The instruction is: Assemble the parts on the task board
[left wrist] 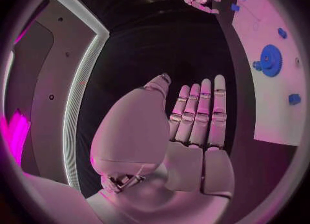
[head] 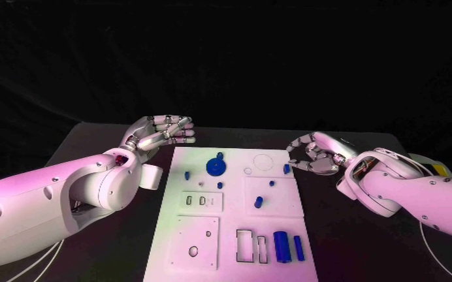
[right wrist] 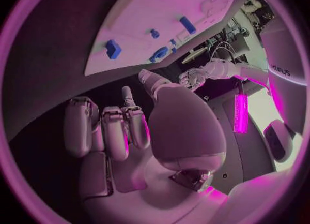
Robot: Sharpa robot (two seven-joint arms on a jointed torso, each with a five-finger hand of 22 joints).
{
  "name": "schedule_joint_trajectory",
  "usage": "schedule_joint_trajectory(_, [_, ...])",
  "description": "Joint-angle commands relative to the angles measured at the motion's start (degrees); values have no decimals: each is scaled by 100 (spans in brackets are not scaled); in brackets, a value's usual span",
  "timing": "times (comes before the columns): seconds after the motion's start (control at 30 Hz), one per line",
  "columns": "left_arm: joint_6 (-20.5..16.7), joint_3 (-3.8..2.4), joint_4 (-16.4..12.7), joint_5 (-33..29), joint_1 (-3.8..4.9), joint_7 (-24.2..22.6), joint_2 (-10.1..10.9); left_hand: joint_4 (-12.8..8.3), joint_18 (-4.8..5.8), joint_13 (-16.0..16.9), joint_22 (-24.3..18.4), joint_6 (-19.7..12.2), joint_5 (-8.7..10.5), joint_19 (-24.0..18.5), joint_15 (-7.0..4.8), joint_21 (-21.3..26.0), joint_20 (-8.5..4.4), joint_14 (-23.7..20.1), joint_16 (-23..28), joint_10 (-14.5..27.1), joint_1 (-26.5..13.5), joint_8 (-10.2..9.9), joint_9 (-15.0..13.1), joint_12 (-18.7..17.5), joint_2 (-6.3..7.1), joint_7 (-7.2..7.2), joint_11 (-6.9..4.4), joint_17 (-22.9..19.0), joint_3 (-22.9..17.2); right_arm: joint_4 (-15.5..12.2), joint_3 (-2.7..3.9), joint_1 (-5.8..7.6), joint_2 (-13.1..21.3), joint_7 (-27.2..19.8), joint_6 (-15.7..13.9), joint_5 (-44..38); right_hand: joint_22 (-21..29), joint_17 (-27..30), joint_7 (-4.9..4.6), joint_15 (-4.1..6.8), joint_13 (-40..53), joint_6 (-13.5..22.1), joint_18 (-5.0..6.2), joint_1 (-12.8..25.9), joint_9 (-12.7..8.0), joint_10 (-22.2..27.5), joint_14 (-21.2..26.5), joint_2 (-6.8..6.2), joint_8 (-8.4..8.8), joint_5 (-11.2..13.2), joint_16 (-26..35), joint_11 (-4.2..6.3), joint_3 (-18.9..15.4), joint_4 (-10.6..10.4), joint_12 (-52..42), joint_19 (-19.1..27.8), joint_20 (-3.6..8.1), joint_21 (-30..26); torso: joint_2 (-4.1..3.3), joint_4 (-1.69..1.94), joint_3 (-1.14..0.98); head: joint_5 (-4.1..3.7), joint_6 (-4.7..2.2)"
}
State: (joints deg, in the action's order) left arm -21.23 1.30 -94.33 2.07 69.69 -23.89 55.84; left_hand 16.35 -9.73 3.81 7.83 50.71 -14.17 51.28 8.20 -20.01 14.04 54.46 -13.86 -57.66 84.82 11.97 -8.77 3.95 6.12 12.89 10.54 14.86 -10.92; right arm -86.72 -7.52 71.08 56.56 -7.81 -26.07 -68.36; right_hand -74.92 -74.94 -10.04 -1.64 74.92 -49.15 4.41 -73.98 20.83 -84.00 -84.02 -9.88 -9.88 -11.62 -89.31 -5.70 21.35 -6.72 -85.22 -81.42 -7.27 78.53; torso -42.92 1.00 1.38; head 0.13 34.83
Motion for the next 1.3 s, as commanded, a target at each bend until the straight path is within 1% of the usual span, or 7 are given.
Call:
schedule_joint_trajectory(0.03, [112,-5,1,-9,4,-61,-6,-1,-67,-7,2,1,35,2,1,-28,-4,8,24,48,10,-29,8,-21,44,16,-3,5,-47,94,-1,-43,3,-202,258,127,-280,-1325,-23,45,912,2,-95,-55,-2,-75,-559,-13,-10,25,-34,32,16,34,7,14,12,-2,-6,-20,-36,3,7])
schedule_joint_trajectory(0.2, [124,-4,12,-9,2,-65,-17,-6,-67,-6,1,1,33,-1,0,-28,-4,9,24,48,20,-29,8,-20,45,10,-5,8,-51,275,-3,-138,-37,-157,292,135,-273,-1318,-34,38,899,31,-93,-66,-10,-64,-557,-13,13,44,-33,22,31,52,18,19,8,-11,2,-3,-22,-11,22])
schedule_joint_trajectory(0.4, [130,-4,24,-9,1,-68,-23,-9,-67,-6,1,1,33,-3,0,-27,-3,10,24,48,26,-29,8,-19,45,9,-7,10,-54,493,-7,-217,-169,-204,372,145,-271,-1310,-64,14,869,138,-92,-94,-39,-33,-555,-65,90,114,-31,-6,43,122,47,26,-10,-22,-1,-13,-25,13,34])
schedule_joint_trajectory(0.57, [131,-4,25,-9,0,-70,-23,-9,-67,-6,1,1,33,-3,0,-27,-3,10,24,48,26,-29,8,-19,45,9,-7,10,-54,603,-10,-266,-259,-174,364,125,-276,-1323,-73,6,861,166,-93,-99,-46,-26,-558,-80,111,145,-34,-14,44,144,54,24,-16,-21,0,-8,-12,5,42])
schedule_joint_trajectory(0.7, [128,-4,23,-9,0,-71,-18,-9,-67,-6,1,1,33,-3,0,-27,-3,10,24,48,26,-29,8,-19,45,9,-7,10,-54,685,-11,-311,-341,-141,328,118,-307,-1326,-74,4,870,170,-102,-97,-47,-34,-559,-81,114,151,-34,-16,44,146,46,2,-17,8,-3,-15,-14,13,40])
schedule_joint_trajectory(1.0, [123,-4,21,-9,0,-66,-7,-9,-67,-6,1,1,33,-3,0,-27,-3,10,24,48,26,-29,8,-19,45,9,-7,10,-54,779,-12,-403,-472,-110,315,129,-307,-1325,-74,1,882,151,-101,-86,-43,-45,-558,-72,106,160,-34,-17,47,143,36,2,-21,7,-3,-2,-10,0,52])
schedule_joint_trajectory(1.3, [121,-4,20,-9,1,-64,-2,-12,-66,-5,-1,0,34,-12,-1,-27,-2,10,28,50,36,-31,9,-17,51,7,-8,17,-61,810,-13,-431,-535,-70,276,155,-369,-1372,-30,23,958,-94,-113,-26,4,-120,-569,8,-12,169,-43,17,102,144,-29,-43,-14,56,2,-15,-16,4,35])
